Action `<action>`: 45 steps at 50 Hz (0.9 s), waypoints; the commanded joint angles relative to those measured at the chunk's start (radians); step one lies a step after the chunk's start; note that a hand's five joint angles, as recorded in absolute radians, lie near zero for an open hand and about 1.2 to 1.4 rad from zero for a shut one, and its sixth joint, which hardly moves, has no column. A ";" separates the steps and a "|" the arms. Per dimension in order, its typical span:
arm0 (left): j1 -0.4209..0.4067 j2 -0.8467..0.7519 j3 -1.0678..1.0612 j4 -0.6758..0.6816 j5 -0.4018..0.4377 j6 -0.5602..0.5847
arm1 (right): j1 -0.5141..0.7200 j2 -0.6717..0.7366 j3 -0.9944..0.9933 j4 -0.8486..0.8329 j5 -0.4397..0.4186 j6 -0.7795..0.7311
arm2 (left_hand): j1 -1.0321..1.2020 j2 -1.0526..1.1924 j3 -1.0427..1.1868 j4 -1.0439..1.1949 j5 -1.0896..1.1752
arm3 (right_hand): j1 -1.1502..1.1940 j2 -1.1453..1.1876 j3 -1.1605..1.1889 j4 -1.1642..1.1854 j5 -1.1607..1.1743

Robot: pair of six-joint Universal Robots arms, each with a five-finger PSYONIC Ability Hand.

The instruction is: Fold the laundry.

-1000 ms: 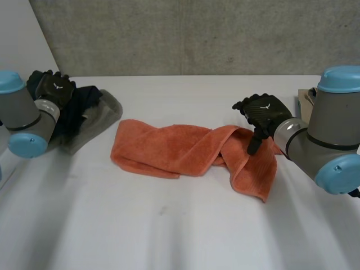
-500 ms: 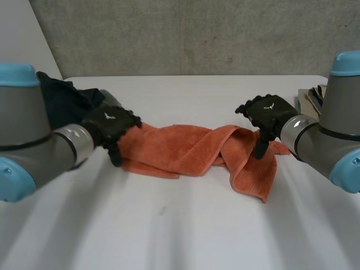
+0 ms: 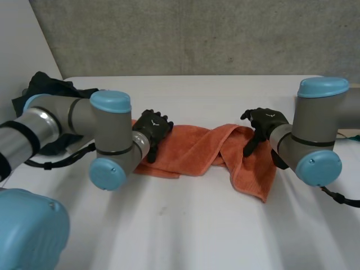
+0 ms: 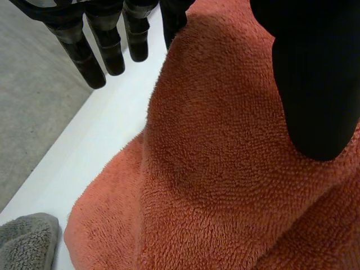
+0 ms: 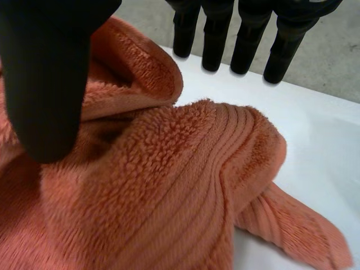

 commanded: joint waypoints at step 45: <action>0.145 0.048 0.121 -0.272 0.102 -0.141 | 0.093 -0.005 -0.121 -0.067 -0.127 -0.672 | 0.688 0.696 0.678 0.694 0.680 | 1.074 1.072 1.068 1.071 1.067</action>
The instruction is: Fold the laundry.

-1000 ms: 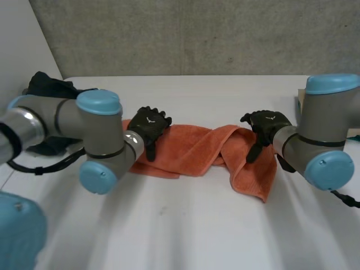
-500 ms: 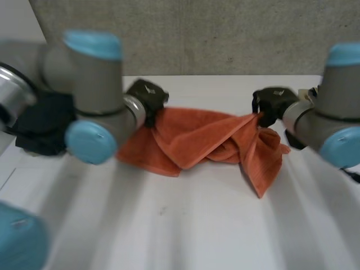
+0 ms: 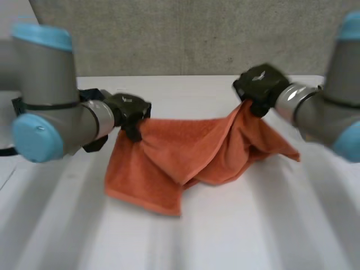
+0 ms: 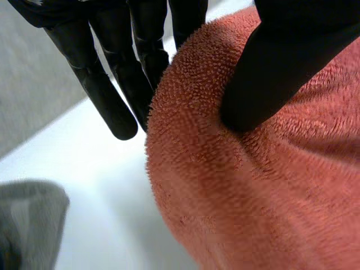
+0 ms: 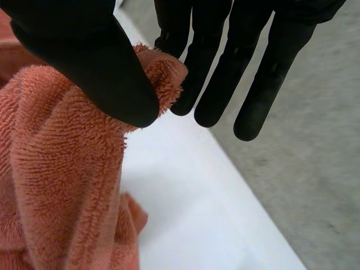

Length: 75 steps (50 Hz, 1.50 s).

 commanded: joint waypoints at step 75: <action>-0.106 0.157 -0.843 0.755 -0.099 0.418 | -0.148 -0.157 0.517 -0.345 0.178 0.285 | -0.364 -0.381 -0.378 -0.380 -0.361 | 0.282 0.228 0.218 0.207 0.213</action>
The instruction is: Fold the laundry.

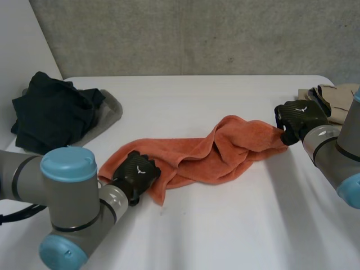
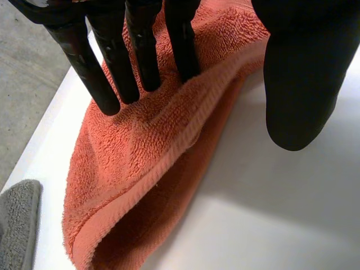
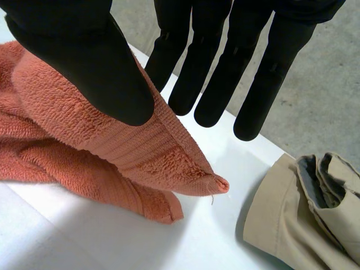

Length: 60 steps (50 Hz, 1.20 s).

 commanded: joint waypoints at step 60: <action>0.344 -0.064 1.047 -0.401 0.084 -0.583 | 0.007 0.154 -0.735 0.011 0.100 -0.530 | 0.907 0.882 0.885 0.881 0.879 | 0.259 0.223 0.217 0.208 0.224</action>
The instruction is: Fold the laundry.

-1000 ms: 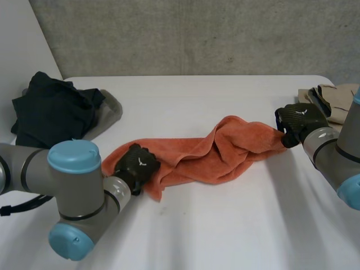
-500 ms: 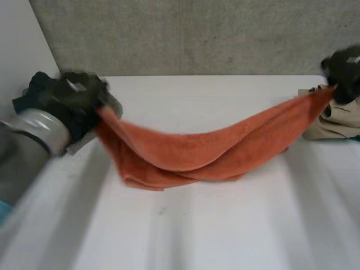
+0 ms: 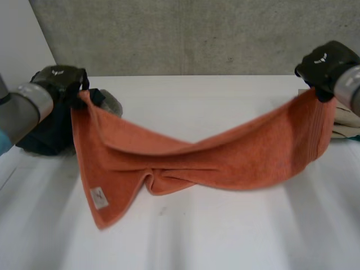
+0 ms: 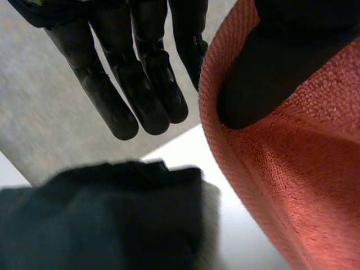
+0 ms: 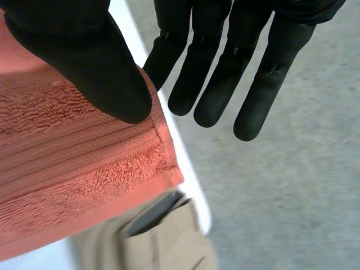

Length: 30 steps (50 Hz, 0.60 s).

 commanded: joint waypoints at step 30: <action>0.043 -0.061 -0.036 0.260 -0.010 -0.196 | -0.012 0.019 0.342 -0.680 0.016 0.333 | 0.250 0.200 0.204 0.197 0.229 | 0.259 0.223 0.212 0.207 0.216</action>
